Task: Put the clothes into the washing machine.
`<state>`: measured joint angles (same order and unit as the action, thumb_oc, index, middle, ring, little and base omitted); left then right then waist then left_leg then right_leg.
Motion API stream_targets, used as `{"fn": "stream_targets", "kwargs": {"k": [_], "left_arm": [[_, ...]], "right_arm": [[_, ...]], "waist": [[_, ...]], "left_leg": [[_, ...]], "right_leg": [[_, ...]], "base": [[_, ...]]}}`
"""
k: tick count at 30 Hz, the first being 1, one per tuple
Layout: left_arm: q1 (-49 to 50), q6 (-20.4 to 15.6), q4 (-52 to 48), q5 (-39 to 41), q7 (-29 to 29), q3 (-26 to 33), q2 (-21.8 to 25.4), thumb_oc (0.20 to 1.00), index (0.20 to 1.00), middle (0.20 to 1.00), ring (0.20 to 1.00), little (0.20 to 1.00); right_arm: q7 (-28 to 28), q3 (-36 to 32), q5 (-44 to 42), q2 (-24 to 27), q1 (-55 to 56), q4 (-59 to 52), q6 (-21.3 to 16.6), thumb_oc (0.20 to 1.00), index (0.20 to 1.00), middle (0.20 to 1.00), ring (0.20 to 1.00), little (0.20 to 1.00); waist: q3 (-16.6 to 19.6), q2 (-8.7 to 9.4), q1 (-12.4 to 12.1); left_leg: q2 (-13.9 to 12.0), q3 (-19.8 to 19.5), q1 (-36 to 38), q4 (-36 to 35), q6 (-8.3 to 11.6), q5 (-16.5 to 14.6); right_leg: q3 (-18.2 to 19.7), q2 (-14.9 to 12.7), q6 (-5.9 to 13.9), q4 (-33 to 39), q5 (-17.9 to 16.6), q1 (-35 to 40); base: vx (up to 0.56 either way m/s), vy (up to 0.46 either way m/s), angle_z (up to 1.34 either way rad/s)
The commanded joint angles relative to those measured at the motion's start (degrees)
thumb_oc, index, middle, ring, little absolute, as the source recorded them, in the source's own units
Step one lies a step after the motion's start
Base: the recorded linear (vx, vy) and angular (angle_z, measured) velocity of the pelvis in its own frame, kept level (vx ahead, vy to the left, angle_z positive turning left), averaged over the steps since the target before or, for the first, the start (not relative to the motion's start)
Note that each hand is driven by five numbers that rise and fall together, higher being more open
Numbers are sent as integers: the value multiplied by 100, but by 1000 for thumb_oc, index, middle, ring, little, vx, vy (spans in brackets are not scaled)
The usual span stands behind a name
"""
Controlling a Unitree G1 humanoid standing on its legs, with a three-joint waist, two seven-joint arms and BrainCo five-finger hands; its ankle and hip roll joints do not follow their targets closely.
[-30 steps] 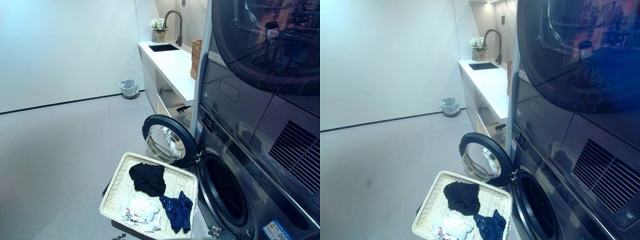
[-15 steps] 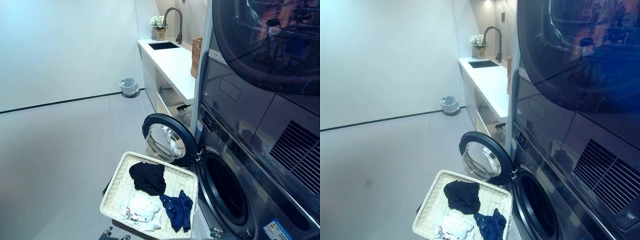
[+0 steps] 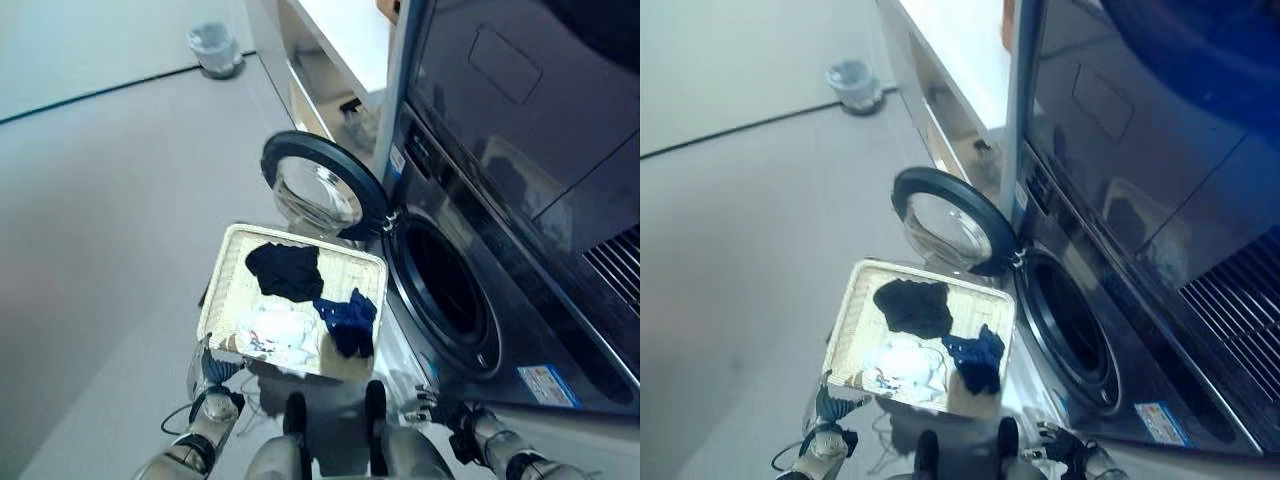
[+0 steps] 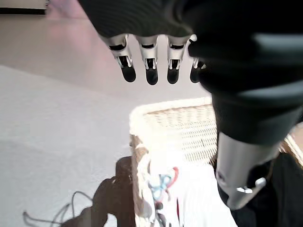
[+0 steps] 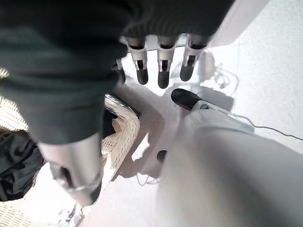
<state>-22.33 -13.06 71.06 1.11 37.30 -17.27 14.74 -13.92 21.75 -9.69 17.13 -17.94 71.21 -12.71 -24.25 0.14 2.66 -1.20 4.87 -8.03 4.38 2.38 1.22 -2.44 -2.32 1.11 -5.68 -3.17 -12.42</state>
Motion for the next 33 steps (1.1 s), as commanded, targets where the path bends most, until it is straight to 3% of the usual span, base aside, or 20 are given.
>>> {"fn": "stream_targets", "kwargs": {"k": [1,8,14,25,33], "left_arm": [[-165,101,38,196,270,-18,163,1000,1000,1000,1000,1000],[-1136,577,251,133,167,-72,553,1000,1000,1000,1000,1000],[-1758,930,453,144,-50,-202,852,1000,1000,1000,1000,1000],[-2705,1255,722,129,-309,-418,1243,1000,1000,1000,1000,1000],[-3149,1691,860,-182,-688,-736,1314,1000,1000,1000,1000,1000]], "right_arm": [[104,404,-30,-12,-122,-408,-246,1000,1000,1000,1000,1000],[275,643,-265,-79,-655,-697,-76,1000,1000,1000,1000,1000],[379,830,-461,-64,-828,-837,-68,1000,1000,1000,1000,1000],[520,1021,-955,28,-962,-1284,-130,1000,1000,1000,1000,1000],[583,1133,-1330,78,-934,-1699,-207,1000,1000,1000,1000,1000]], "waist": [[-78,277,196],[-554,448,423],[-554,539,594],[-554,726,866],[-554,846,967]], "left_leg": [[523,128,-484,975,-301,-628],[555,302,-1245,1467,-322,-759],[525,350,-1925,1841,-271,-827],[496,302,-3061,2542,-195,-1014],[448,170,-3675,2897,-188,-1175]], "right_leg": [[312,-87,371,-207,-53,-337],[561,-68,413,-425,-209,-1158],[606,-24,386,-607,-250,-1779],[579,47,331,-975,-276,-2807],[589,123,340,-1135,-336,-3418]], "base": [[-83,68,-13],[-85,62,-18],[-34,24,-9],[-4,6,-8],[2,-11,-2]]}}
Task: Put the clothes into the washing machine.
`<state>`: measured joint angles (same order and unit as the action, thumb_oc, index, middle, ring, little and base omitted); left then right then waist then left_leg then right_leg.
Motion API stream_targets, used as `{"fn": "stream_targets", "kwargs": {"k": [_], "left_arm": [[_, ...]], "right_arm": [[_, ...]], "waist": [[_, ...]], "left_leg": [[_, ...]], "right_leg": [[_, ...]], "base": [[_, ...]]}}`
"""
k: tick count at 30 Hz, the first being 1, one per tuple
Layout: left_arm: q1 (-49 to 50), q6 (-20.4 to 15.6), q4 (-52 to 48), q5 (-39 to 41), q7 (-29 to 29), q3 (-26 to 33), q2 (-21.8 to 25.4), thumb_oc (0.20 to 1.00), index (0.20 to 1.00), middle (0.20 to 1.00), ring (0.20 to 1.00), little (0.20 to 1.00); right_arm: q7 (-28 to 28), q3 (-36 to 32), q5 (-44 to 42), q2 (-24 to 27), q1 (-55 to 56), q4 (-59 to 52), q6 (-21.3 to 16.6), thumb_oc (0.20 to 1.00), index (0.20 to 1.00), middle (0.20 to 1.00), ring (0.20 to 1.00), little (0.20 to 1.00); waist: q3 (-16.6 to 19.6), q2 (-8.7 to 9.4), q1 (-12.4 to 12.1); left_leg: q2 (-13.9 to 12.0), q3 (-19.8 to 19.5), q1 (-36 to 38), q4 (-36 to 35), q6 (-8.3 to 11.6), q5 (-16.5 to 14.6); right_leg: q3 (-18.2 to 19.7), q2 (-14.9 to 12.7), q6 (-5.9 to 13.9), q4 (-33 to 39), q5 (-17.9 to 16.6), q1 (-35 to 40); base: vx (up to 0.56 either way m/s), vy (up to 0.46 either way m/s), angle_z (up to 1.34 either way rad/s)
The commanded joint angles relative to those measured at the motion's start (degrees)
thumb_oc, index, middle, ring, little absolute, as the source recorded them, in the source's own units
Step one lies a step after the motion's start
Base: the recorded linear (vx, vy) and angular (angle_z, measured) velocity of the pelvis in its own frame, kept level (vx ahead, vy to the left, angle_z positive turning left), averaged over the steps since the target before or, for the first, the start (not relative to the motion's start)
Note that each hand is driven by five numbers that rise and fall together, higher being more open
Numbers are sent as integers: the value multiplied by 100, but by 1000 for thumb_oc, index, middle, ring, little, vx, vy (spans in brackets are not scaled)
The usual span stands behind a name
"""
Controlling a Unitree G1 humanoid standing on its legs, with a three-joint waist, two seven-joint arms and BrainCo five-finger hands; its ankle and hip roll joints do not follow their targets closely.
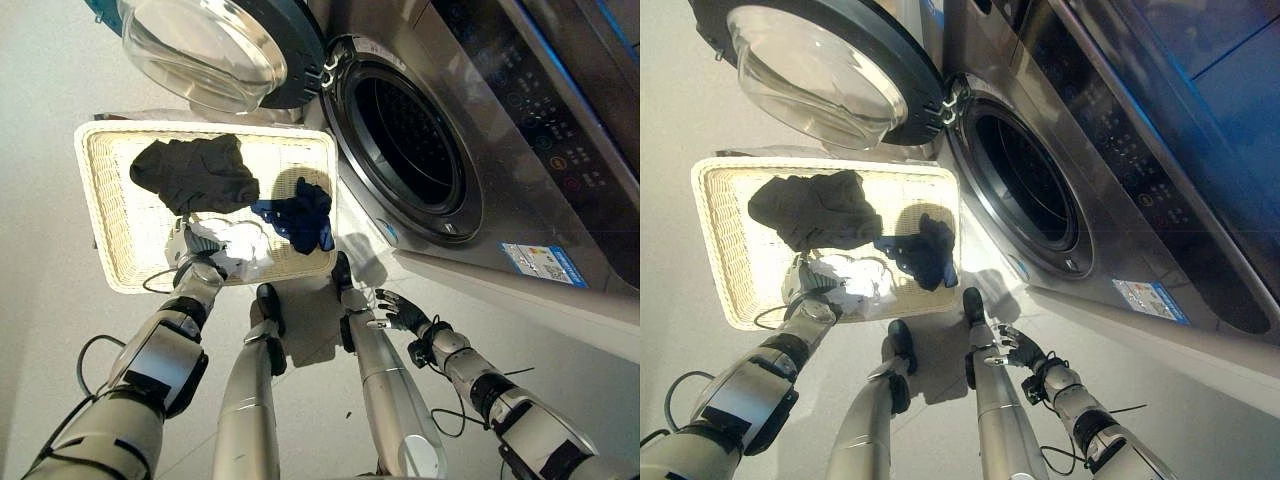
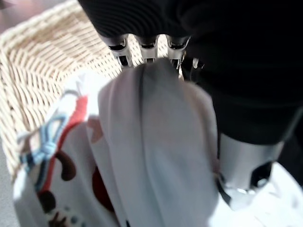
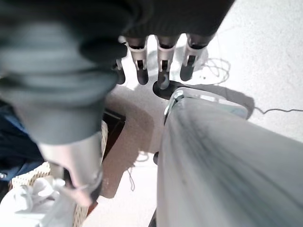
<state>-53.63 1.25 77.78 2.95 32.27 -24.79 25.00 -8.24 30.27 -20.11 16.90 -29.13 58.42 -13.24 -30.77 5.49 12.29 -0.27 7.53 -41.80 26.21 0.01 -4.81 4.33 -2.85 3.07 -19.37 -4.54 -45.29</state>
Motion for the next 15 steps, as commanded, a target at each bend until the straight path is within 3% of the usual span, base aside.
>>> {"fn": "stream_targets", "kwargs": {"k": [1,6,8,13,15], "left_arm": [[-37,289,192,-398,-219,-4,290,1000,1000,1000,1000,1000],[-226,943,217,-1322,-1122,-612,277,1000,1000,1000,1000,1000],[-259,1137,204,-1559,-1627,-831,226,542,542,542,542,542],[-249,1735,246,-2090,-2759,-1151,80,200,200,200,200,200],[-240,1892,283,-2346,-3077,-1203,20,200,200,200,200,200]], "right_arm": [[17,287,-297,105,186,-435,-155,1000,1000,1000,1000,1000],[-2,347,-333,217,210,-688,-186,1000,1000,1000,1000,1000],[-23,350,-307,276,202,-743,-185,1000,1000,1000,1000,1000],[-106,313,-173,386,159,-802,-149,1000,1000,1000,1000,1000],[-125,308,-116,399,126,-782,-151,1000,1000,1000,1000,1000]], "waist": [[97,313,8],[97,342,102],[97,326,136],[97,270,206],[97,245,224]], "left_leg": [[356,-101,-316,719,49,-572],[399,-165,-541,693,57,-549],[414,-167,-566,643,56,-528],[439,-151,-464,510,86,-468],[440,-133,-398,446,106,-423]], "right_leg": [[-88,178,145,234,-206,-149],[-55,209,148,266,-288,-395],[-43,213,143,279,-293,-444],[-21,211,122,328,-286,-384],[-15,218,106,347,-275,-331]], "base": [[0,0,0],[-6,0,-1],[-11,15,-3],[-12,16,-4],[0,0,0]]}}
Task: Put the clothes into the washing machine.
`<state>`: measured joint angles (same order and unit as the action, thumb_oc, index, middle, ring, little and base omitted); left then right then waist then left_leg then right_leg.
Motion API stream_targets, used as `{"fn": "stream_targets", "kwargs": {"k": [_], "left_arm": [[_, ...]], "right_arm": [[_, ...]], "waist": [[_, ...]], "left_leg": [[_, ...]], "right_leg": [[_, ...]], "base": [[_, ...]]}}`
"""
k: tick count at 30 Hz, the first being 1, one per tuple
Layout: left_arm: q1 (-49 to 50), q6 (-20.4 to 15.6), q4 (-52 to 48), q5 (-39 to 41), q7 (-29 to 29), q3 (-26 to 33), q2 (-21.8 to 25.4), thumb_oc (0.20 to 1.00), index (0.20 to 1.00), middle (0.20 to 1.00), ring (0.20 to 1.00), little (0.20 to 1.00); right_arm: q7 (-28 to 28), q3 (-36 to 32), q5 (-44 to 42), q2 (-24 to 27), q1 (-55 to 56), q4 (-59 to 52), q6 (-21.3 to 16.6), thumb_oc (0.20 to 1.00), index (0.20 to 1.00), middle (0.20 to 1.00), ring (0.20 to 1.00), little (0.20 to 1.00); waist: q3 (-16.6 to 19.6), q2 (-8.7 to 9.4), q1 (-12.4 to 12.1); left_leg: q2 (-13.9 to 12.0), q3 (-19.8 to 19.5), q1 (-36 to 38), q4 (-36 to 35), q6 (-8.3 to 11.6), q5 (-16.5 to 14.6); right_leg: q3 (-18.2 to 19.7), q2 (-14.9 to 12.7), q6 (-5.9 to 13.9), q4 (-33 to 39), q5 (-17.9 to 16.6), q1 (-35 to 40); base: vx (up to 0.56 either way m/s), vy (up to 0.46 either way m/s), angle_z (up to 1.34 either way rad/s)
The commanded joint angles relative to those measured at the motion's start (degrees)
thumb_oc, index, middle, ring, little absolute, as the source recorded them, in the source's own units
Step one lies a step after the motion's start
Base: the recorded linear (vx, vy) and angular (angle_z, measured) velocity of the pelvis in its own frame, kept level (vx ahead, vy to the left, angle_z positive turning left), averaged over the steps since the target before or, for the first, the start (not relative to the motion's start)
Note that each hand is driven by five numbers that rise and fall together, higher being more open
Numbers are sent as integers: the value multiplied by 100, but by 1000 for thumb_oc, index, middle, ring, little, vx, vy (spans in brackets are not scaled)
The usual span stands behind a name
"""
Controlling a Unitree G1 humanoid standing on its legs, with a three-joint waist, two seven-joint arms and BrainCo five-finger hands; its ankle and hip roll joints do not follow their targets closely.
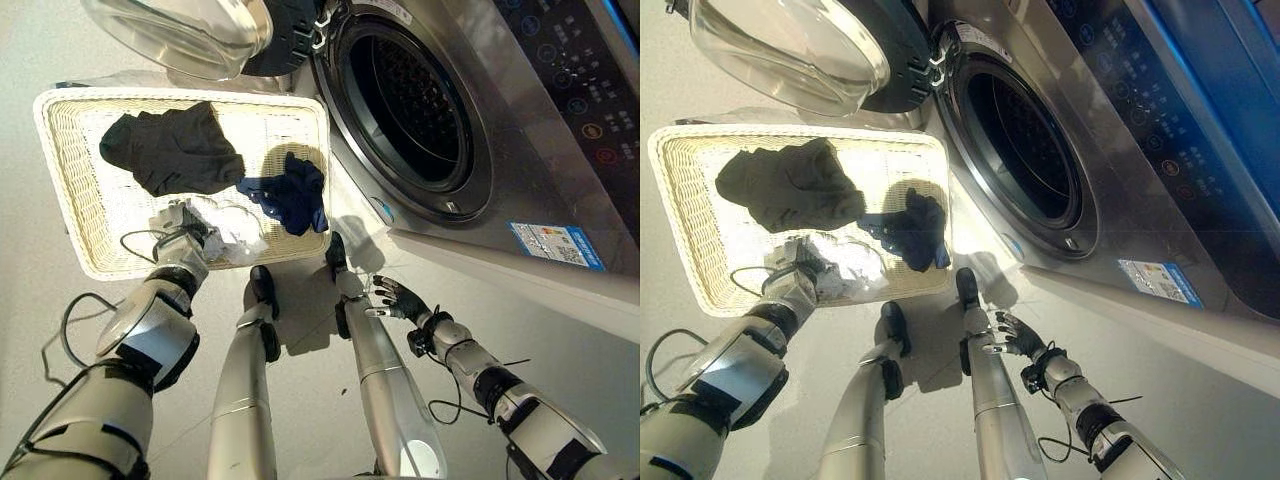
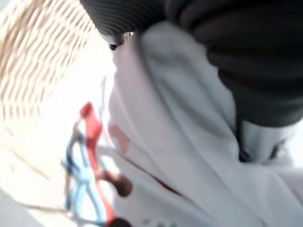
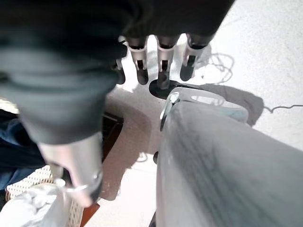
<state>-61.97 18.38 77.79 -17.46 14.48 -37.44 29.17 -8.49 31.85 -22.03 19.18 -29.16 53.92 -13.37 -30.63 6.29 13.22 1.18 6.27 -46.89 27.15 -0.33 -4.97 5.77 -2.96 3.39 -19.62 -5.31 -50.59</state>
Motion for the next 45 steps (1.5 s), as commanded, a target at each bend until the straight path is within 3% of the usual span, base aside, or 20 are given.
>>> {"fn": "stream_targets", "kwargs": {"k": [1,6,11,14,18,21,25,26,30,31,36,41,45], "left_arm": [[603,220,295,-377,-1400,45,-410,200,200,200,200,200],[587,177,305,-513,-1417,-53,-500,200,200,200,200,200],[624,-305,219,-177,-788,-33,-457,200,200,200,200,200],[639,-751,103,411,-315,-11,-367,200,200,200,200,200],[727,-1204,-130,1230,-156,181,-187,200,200,200,200,200],[836,-1436,-460,1755,-159,360,-18,200,200,200,200,200],[927,-1441,-693,1929,-164,441,40,200,200,200,200,200],[1231,-1449,-1324,2187,-254,623,203,200,200,200,200,200],[2035,-1558,-2593,2793,-577,1063,425,200,200,200,200,200],[2351,-1719,-2930,3157,-891,1274,424,200,200,200,200,200],[3299,-1774,-4351,3891,-1734,1557,536,200,200,200,200,200],[3809,-1606,-5755,4671,-2872,1700,600,200,200,200,200,200],[3952,-1529,-6449,5174,-3595,1724,599,200,200,200,200,200]], "right_arm": [[-102,150,107,181,125,-342,-124,1000,1000,1000,1000,1000],[-90,171,234,214,37,-271,-27,1000,1000,1000,1000,1000],[-56,182,346,244,0,-101,8,1000,1000,1000,1000,1000],[-32,156,331,278,-12,-39,-9,1000,1000,1000,1000,1000],[-12,52,248,300,28,-112,-54,1000,1000,1000,1000,1000],[-20,-56,120,343,47,-215,-150,1000,1000,1000,1000,1000],[-19,-122,79,368,69,-299,-200,1000,1000,1000,1000,1000],[34,-311,-97,433,88,-572,-142,1000,1000,1000,1000,1000],[272,-658,-330,491,106,-1239,-111,1000,1000,1000,1000,1000],[363,-753,-391,524,122,-1488,-132,1000,1000,1000,1000,1000],[588,-941,-195,632,176,-2244,-97,1000,1000,1000,1000,1000],[286,-894,-63,651,241,-3033,60,1000,1000,1000,1000,1000],[-69,-561,77,557,341,-3475,233,1000,1000,1000,1000,1000]], "waist": [[84,155,135],[84,77,108],[84,-70,-5],[84,-241,-96],[84,-433,-187],[84,-538,-276],[84,-589,-322],[84,-711,-455],[99,-896,-719],[159,-945,-797],[382,-1094,-967],[552,-1190,-1053],[693,-1157,-1116]], "left_leg": [[292,-1,149,324,150,-386],[280,7,429,71,190,-213],[260,-37,844,-333,233,28],[227,-107,1213,-629,277,206],[196,-193,1660,-978,325,388],[172,-252,1962,-1258,369,540],[153,-259,2106,-1398,389,596],[141,-333,2419,-1675,438,693],[136,-417,2872,-2060,493,798],[122,-416,2990,-2205,506,831],[136,-396,3321,-2493,522,862],[182,-430,3536,-2505,504,816],[186,-461,3671,-2495,478,775]], "right_leg": [[-159,231,67,376,-190,233],[-161,274,22,381,-117,470],[-176,328,-25,420,2,827],[-203,345,-50,438,131,1160],[-327,322,-57,512,246,1592],[-444,284,-56,595,284,1896],[-498,266,-53,634,308,2037],[-620,210,-33,717,355,2344],[-872,88,11,888,408,2835],[-947,63,28,968,421,2961],[-1106,-17,69,1254,424,3359],[-1195,-73,49,1397,446,3670],[-1249,-97,53,1468,481,3902]], "base": [[-28,13,-3],[0,0,0],[-17,-18,1],[-38,-24,5],[-49,-49,15],[-43,-72,26],[-17,-37,15],[-50,-97,23],[-36,-94,43],[-10,-52,32],[11,-4,20],[24,27,10],[53,-26,9]]}}
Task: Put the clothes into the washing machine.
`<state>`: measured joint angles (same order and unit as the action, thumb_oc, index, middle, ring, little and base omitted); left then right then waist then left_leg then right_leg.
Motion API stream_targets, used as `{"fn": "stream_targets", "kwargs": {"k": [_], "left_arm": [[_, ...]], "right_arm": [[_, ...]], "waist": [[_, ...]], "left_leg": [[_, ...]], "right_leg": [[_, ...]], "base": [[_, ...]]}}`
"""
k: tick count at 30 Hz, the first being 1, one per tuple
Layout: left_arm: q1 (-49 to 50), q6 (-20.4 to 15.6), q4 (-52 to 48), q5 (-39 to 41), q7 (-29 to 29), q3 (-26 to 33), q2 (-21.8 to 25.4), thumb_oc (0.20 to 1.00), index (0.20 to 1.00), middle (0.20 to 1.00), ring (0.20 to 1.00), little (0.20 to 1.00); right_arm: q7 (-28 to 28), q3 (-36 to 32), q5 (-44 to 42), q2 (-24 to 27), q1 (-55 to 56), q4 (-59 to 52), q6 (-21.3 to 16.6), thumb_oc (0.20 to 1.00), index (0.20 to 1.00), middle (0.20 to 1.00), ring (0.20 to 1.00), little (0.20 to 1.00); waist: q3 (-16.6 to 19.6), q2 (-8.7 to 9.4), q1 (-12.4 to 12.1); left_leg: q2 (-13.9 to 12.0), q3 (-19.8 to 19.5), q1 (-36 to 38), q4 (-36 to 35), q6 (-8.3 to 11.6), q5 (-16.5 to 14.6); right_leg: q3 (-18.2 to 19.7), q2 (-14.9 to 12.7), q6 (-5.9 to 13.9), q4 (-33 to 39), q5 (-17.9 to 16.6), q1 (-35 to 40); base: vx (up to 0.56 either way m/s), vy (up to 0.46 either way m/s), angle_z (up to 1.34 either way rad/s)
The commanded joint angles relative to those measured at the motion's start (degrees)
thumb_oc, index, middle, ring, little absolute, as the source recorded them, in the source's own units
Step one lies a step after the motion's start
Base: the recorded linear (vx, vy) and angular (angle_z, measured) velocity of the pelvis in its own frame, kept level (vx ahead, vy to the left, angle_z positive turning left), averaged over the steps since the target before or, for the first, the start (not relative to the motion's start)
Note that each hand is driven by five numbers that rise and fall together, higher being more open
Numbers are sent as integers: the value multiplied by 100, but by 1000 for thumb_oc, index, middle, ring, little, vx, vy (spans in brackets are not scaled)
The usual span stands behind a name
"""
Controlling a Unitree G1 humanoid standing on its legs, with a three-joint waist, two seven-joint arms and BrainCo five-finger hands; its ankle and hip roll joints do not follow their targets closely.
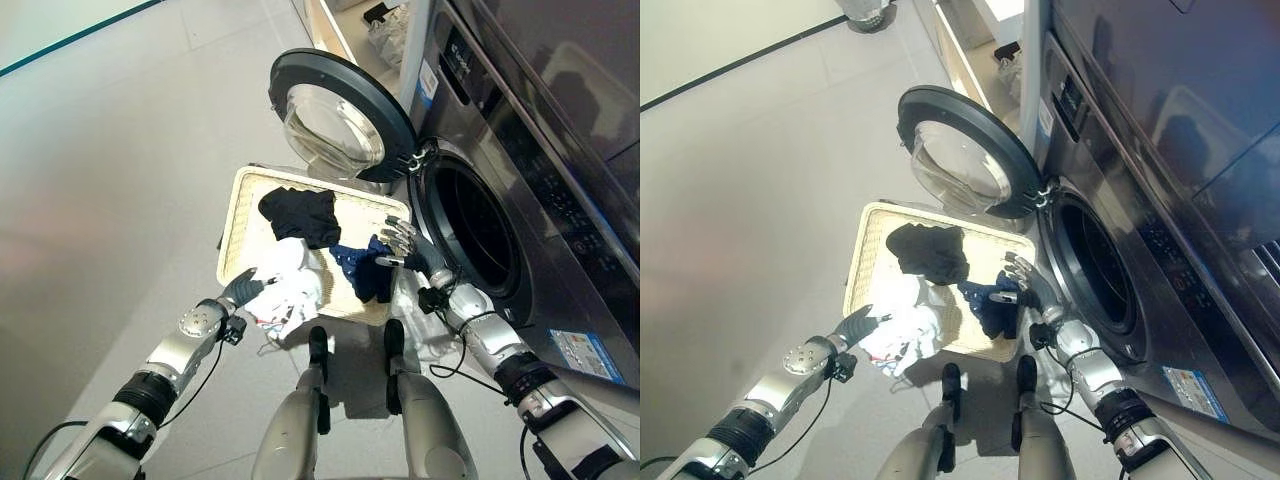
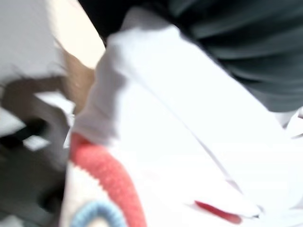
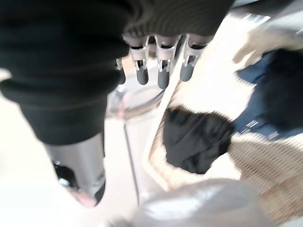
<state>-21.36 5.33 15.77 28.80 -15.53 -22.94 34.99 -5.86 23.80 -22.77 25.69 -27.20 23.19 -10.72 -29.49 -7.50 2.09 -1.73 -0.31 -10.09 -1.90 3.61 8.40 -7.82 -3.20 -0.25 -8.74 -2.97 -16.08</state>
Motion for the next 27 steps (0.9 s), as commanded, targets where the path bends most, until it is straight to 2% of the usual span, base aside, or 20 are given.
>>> {"fn": "stream_targets", "kwargs": {"k": [1,7,9,17,23,27], "left_arm": [[-81,-237,-380,590,-780,275,-25,200,200,200,200,200],[-137,-273,-703,718,-1080,117,-65,200,200,200,200,200],[-266,-255,-743,809,-1036,-15,-118,200,200,200,200,200],[-472,-226,-609,726,-729,-283,-96,200,200,200,200,200],[-505,-253,-551,707,-633,-361,-105,200,200,200,200,200],[-544,-362,-532,486,-284,-475,-170,200,200,200,200,200]], "right_arm": [[-405,361,150,-165,165,-501,42,1000,1000,1000,1000,1000],[-795,721,33,-323,153,-654,373,1000,1000,1000,1000,1000],[-1229,957,-256,-381,95,-689,717,1000,1000,1000,1000,1000],[-2250,1376,-1315,-405,103,-747,1478,1000,1000,1000,1000,1000],[-2329,1438,-2024,-487,264,-862,1690,1000,1000,1000,1000,1000],[-2342,1469,-2742,-677,355,-840,1921,1000,1000,1000,1000,1000]], "waist": [[613,250,-20],[687,288,-44],[705,327,-47],[697,426,-55],[662,491,-23],[580,499,5]], "left_leg": [[470,190,54,377,72,-565],[470,178,205,272,37,-550],[471,181,269,235,23,-559],[461,249,321,234,-3,-574],[434,344,325,206,-12,-564],[431,391,289,208,-20,-557]], "right_leg": [[95,-66,417,414,254,531],[83,-30,408,494,254,695],[84,-14,412,525,258,758],[86,8,427,601,219,832],[109,38,447,655,167,817],[150,53,444,668,134,756]], "base": [[68,-65,13],[15,-13,3],[9,-15,0],[-4,-20,0],[-4,-13,0],[-42,11,-3]]}}
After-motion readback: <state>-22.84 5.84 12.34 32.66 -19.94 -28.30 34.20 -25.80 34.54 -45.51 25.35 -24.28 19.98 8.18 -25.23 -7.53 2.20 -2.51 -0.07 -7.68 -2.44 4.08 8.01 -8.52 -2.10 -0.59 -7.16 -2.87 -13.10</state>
